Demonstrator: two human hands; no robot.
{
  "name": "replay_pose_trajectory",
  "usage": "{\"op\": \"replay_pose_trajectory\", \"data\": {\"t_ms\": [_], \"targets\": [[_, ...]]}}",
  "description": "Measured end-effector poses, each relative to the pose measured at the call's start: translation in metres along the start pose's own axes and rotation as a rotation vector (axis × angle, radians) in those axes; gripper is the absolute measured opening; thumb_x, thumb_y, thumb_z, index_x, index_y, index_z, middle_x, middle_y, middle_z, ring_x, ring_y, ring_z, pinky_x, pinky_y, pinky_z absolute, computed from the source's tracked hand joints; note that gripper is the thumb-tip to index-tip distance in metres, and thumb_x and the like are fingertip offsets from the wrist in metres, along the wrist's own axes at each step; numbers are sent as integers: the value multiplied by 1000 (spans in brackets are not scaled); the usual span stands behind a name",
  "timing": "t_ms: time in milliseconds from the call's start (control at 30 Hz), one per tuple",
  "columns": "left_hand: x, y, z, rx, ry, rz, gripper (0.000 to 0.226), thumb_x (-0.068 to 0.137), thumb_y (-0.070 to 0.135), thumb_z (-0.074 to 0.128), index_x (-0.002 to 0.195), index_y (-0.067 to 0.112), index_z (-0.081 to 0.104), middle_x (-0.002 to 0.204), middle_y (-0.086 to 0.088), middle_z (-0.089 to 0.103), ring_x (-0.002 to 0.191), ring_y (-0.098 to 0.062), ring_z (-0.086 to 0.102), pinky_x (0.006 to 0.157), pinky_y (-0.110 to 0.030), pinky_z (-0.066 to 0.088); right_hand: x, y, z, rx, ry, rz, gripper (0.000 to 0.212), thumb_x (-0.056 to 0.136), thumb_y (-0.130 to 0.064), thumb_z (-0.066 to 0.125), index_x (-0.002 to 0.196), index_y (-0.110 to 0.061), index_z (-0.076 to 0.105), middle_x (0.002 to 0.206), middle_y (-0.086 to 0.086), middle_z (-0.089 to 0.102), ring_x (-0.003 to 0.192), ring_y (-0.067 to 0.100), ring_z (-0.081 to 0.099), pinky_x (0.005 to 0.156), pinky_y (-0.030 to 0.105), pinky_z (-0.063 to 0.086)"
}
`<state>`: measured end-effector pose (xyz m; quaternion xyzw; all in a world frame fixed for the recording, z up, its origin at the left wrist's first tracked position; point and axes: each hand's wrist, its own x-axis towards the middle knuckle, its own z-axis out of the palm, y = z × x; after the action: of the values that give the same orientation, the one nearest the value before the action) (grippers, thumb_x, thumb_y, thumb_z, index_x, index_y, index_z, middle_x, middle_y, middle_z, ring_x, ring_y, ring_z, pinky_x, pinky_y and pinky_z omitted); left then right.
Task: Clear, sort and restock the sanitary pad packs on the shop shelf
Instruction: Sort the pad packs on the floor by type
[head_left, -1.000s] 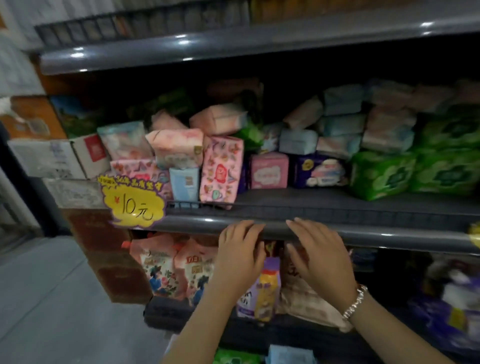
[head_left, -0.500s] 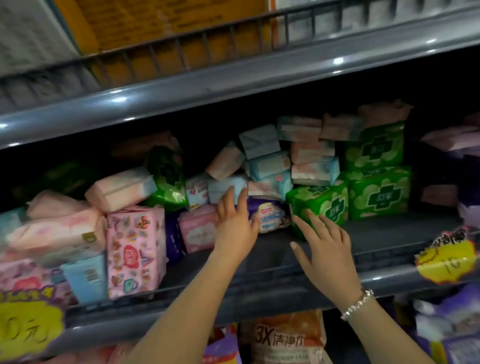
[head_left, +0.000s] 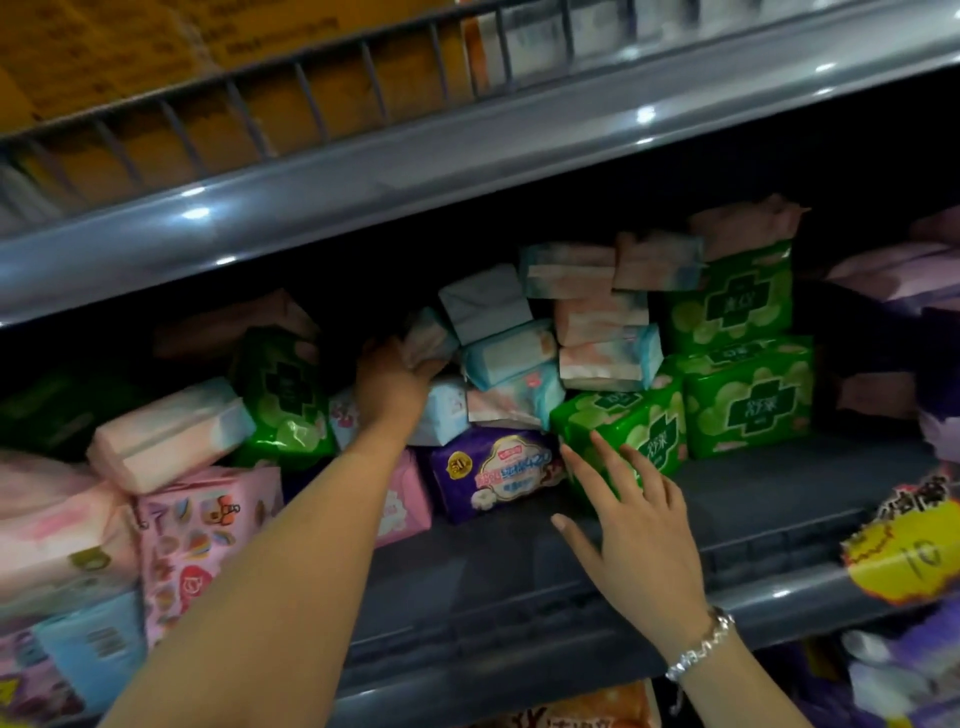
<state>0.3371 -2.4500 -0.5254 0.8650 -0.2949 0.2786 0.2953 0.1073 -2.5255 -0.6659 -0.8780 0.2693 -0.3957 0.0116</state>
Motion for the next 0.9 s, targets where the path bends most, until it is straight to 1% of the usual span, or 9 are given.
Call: {"op": "replay_pose_trajectory", "data": {"t_ms": [100, 267, 333, 400, 467, 600, 733, 800, 900], "targets": [[-10, -2, -10, -157, 104, -42, 32, 86, 18, 70, 103, -10, 67, 109, -25, 66, 101, -36, 60, 67, -21, 27, 0, -2, -1, 37, 3, 3, 62, 85, -56, 38, 137, -26, 52, 139, 4, 54, 122, 31, 52, 90, 49, 49], [-42, 6, -47, -289, 215, 0, 15, 85, 6, 67, 94, -3, 74, 94, -19, 70, 85, -28, 63, 65, -16, 32, -3, -9, -5, 159, 18, -13, 62, 86, -56, 39, 140, -26, 45, 141, 2, 52, 122, 23, 44, 93, 48, 48], [-67, 6, -66, -288, 240, 136, 6, 81, 2, 70, 84, -3, 74, 81, -14, 65, 74, -18, 57, 61, -5, 32, -4, -10, -10, 274, 42, -2, 65, 87, -58, 39, 145, -28, 34, 145, -1, 47, 124, 23, 47, 98, 43, 44], [-94, 1, -79, -265, 263, 338, 2, 74, -3, 72, 74, -2, 74, 73, -12, 64, 68, -7, 50, 68, 3, 32, -4, -11, -16, 424, 65, -9, 73, 87, -64, 39, 151, -35, 17, 153, -5, 35, 131, 20, 41, 105, 36, 33], [-119, -5, -84, -270, 235, 496, 5, 67, -2, 70, 70, 0, 74, 71, -9, 66, 72, -5, 53, 75, 3, 35, -4, -12, -23, 539, 98, -59, 79, 85, -71, 40, 151, -43, 7, 157, -10, 23, 135, 15, 35, 108, 31, 27], [-148, -2, -81, -407, 19, 561, 12, 68, -3, 72, 72, 8, 75, 78, 0, 70, 81, 0, 61, 80, -3, 43, -6, -12, -32, 634, 121, -171, 85, 75, -71, 49, 147, -53, 9, 155, -21, 21, 136, 8, 31, 106, 32, 34], [-140, 11, -76, -593, -266, 237, 37, 72, -4, 77, 69, 33, 71, 73, 13, 70, 79, 3, 63, 75, -7, 45, -4, -7, -36, 589, 164, -197, 67, 75, -73, 49, 135, -46, 38, 142, -19, 45, 135, 9, 35, 112, 34, 25], [-135, 24, -70, -698, -404, 106, 33, 74, 2, 76, 70, 35, 72, 76, 14, 72, 79, 2, 64, 75, -11, 48, -2, -4, -38, 566, 218, -166, 59, 78, -73, 46, 124, -36, 45, 124, -12, 60, 126, 9, 43, 110, 33, 21], [-132, 41, -63, -883, -622, 15, 16, 74, 19, 70, 87, 28, 72, 89, 14, 74, 90, -4, 67, 79, -17, 52, 0, 4, -37, 497, 307, -92, 47, 82, -65, 48, 111, -28, 48, 99, -7, 65, 100, 9, 52, 97, 27, 28]]}}
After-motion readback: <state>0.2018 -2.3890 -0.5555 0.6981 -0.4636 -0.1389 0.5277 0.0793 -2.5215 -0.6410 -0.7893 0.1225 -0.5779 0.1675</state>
